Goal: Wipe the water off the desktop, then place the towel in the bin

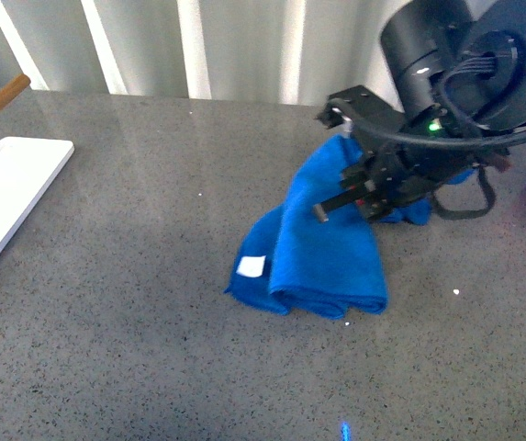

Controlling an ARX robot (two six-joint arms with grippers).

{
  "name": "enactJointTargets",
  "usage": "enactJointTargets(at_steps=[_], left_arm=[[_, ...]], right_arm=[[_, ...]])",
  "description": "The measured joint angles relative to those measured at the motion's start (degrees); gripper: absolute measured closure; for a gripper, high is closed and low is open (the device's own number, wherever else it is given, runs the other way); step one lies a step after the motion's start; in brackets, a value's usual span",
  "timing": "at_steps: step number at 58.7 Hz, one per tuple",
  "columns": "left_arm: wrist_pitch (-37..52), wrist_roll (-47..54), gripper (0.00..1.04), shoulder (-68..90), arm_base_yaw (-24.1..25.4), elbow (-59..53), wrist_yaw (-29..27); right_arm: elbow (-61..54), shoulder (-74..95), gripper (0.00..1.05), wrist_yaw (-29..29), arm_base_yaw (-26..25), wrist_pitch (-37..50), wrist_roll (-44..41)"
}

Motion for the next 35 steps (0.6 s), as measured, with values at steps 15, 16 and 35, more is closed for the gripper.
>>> enactJointTargets(at_steps=[15, 16, 35], left_arm=[[0.0, 0.0, 0.07, 0.0, 0.0, 0.0, 0.0], [0.0, 0.0, 0.07, 0.0, 0.0, 0.0, 0.0], [0.0, 0.0, 0.07, 0.0, 0.0, 0.0, 0.0]], right_arm=[[-4.8, -4.3, 1.02, -3.9, 5.6, 0.5, 0.1], [-5.2, -4.6, 1.02, -3.8, 5.6, 0.5, 0.2], [-15.6, -15.7, 1.02, -3.3, 3.0, 1.0, 0.9]])
